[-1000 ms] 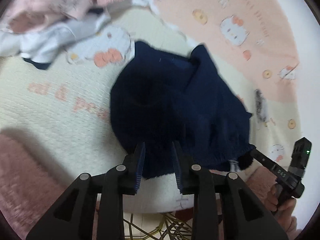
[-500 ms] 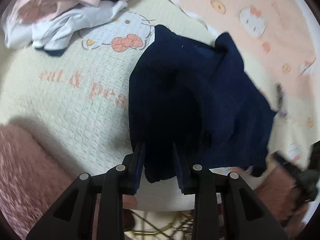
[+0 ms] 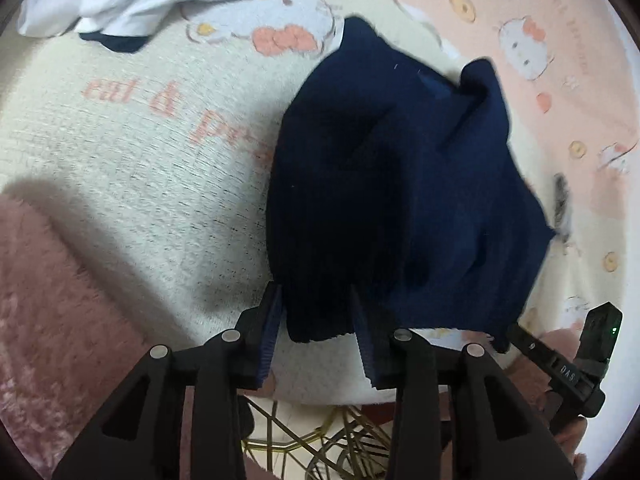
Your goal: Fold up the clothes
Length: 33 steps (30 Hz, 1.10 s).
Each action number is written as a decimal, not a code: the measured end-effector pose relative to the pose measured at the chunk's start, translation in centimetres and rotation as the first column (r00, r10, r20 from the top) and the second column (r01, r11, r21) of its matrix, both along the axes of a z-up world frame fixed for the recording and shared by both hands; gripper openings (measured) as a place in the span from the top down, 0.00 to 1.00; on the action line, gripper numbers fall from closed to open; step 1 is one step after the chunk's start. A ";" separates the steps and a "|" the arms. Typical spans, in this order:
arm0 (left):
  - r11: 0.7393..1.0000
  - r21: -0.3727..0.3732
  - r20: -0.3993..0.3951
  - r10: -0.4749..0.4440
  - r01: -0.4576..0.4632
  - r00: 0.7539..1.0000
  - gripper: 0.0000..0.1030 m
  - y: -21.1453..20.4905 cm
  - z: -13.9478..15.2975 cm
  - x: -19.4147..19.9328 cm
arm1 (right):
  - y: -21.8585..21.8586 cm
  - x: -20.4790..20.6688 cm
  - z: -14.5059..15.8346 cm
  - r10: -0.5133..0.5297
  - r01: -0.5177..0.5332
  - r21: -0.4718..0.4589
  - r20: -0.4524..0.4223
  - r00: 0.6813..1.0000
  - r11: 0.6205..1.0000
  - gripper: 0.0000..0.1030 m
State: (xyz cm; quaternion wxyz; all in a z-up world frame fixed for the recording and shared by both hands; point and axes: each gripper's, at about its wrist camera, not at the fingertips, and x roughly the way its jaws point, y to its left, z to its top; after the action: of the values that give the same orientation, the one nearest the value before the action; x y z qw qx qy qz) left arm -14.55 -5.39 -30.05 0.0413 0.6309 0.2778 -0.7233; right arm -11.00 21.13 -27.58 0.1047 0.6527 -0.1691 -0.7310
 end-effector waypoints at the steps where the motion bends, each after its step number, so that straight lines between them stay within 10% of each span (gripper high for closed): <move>1: 1.000 0.001 -0.013 -0.001 0.001 1.000 0.65 0.2 0.1 -0.1 | -0.4 0.1 -0.4 0.012 -0.012 0.003 0.003 1.000 1.000 0.43; 7: 0.999 0.040 -0.081 -0.002 0.005 0.997 0.76 1.2 0.7 0.2 | -2.0 0.4 0.4 0.087 -0.086 0.018 -0.042 0.995 0.996 0.76; 14: 0.996 0.082 -0.045 0.023 -0.020 0.999 0.71 0.8 -0.8 -0.5 | 0.0 0.9 -0.1 0.003 -0.004 -0.058 -0.009 1.000 0.998 0.51; 17: 0.998 0.062 -0.079 -0.004 0.009 0.997 0.88 1.6 0.3 -0.9 | -0.7 1.1 1.3 0.057 -0.058 -0.006 -0.058 0.997 0.998 0.80; 27: 0.992 0.083 -0.310 -0.069 0.099 0.948 0.88 0.3 12.9 -0.3 | 3.5 4.7 16.7 0.045 -0.090 -0.120 -0.335 0.941 0.989 0.83; 31: 0.987 0.124 -0.211 -0.077 0.105 0.974 0.88 -4.1 9.9 -0.9 | 4.1 0.7 14.0 0.060 -0.070 -0.031 -0.266 0.962 0.997 0.83; 33: 0.987 0.117 -0.275 -0.078 0.114 0.958 0.89 -3.4 13.2 -3.4 | 5.0 -2.6 13.3 0.042 -0.052 -0.032 -0.255 0.966 0.998 0.84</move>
State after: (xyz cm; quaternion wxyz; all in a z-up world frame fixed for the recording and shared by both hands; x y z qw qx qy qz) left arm -17.98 -8.79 -16.85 -0.0737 0.5405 0.2970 -0.7837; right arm -13.58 26.12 -14.28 0.1554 0.5554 -0.1528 -0.8025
